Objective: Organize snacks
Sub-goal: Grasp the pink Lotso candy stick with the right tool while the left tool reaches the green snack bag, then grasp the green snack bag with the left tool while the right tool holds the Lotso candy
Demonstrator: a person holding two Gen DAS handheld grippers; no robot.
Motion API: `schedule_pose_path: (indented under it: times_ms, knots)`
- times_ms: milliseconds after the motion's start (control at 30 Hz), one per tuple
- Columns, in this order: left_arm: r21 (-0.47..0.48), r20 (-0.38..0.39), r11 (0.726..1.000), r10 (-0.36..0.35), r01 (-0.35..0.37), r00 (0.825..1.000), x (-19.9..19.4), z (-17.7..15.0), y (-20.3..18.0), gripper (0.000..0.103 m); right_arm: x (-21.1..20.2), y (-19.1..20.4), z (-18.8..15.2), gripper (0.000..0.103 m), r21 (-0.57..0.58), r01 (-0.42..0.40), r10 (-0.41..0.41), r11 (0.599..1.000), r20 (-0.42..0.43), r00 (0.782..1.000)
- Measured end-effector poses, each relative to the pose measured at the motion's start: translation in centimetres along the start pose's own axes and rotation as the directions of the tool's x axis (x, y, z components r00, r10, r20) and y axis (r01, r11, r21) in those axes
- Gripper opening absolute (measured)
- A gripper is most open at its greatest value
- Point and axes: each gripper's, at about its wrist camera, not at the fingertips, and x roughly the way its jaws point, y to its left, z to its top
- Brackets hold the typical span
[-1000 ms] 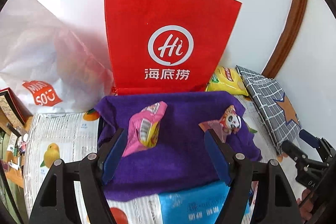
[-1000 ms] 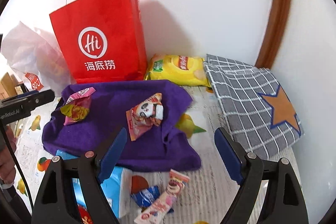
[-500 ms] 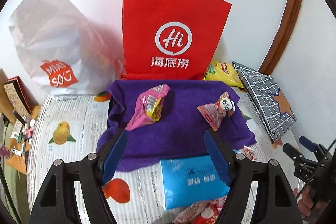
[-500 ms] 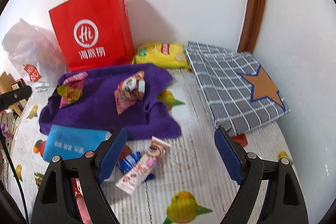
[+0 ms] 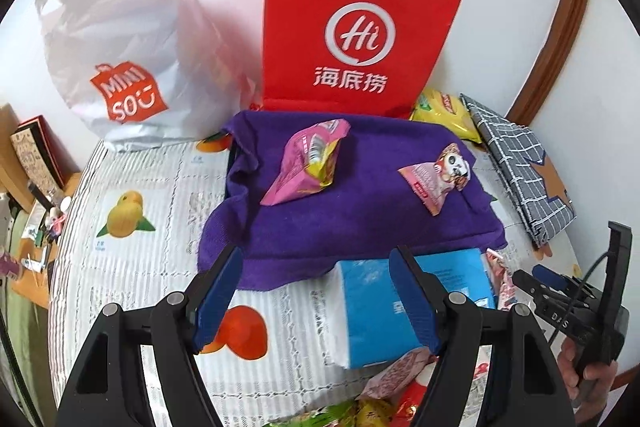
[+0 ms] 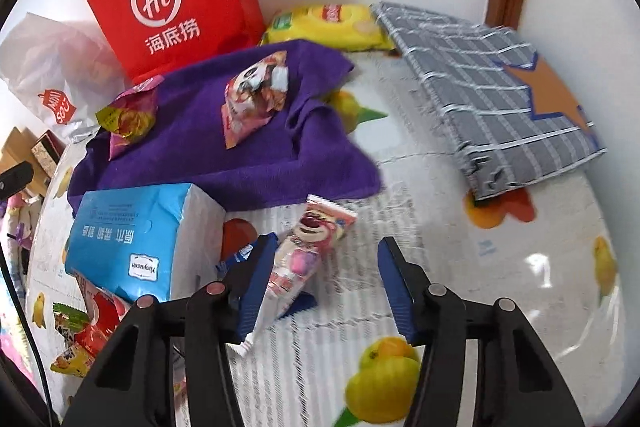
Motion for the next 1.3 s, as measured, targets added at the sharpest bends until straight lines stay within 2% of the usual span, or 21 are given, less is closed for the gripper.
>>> schedule_pose_path:
  times_ms: [167,233,300,333,400,767,933,1067,1200,1300]
  knots:
    - [-0.005,-0.016,1.000,0.018,-0.018,1.000,0.3,-0.6,0.8,0.074,2.4,0.5,0.5,0.055,0.008,-0.010,0.011,1.000,-0.048,0.999]
    - [-0.012,-0.024,1.000,0.021,-0.022,0.999,0.4,-0.8,1.1,0.074,3.1,0.3,0.5,0.049,0.014,0.002,-0.001,1.000,-0.065,0.998]
    - [-0.017,-0.030,1.000,0.025,-0.026,0.999,0.4,-1.0,1.3,0.074,3.6,0.0,0.3,0.035,0.030,-0.008,0.011,1.000,-0.086,0.996]
    - [-0.018,-0.032,0.999,0.030,-0.030,0.999,0.3,-1.1,1.4,0.074,3.8,-0.1,0.2,0.033,0.037,-0.013,0.016,0.999,-0.095,0.995]
    - [-0.014,-0.032,0.999,0.039,-0.040,0.999,0.1,-1.4,1.5,0.074,3.6,-0.4,-0.2,0.020,0.042,-0.015,0.019,0.999,-0.095,0.995]
    - [-0.027,-0.069,0.999,0.029,-0.031,0.997,-1.2,-5.6,1.9,0.074,-1.9,-0.7,-3.2,0.020,0.007,-0.020,0.020,1.000,-0.005,1.000]
    - [-0.021,-0.091,0.999,0.026,-0.028,0.996,-1.6,-7.9,2.0,0.074,-3.5,-0.7,-4.7,0.020,0.012,-0.030,0.030,0.999,0.008,1.000]
    - [-0.012,-0.124,1.000,-0.015,0.013,0.992,-1.6,-10.0,1.9,0.074,-4.4,-0.3,-6.0,0.020,0.016,-0.042,0.042,0.999,0.020,0.999]
    - [0.036,-0.151,0.999,0.010,-0.004,0.989,-1.2,-11.5,1.4,0.074,-4.7,0.2,-7.0,0.020,0.002,-0.041,0.041,0.999,0.016,0.999]
    - [0.040,-0.172,0.999,-0.022,0.030,0.985,-0.9,-12.2,1.3,0.074,-4.9,0.6,-7.8,0.020,-0.009,-0.041,0.041,0.999,0.011,0.999]
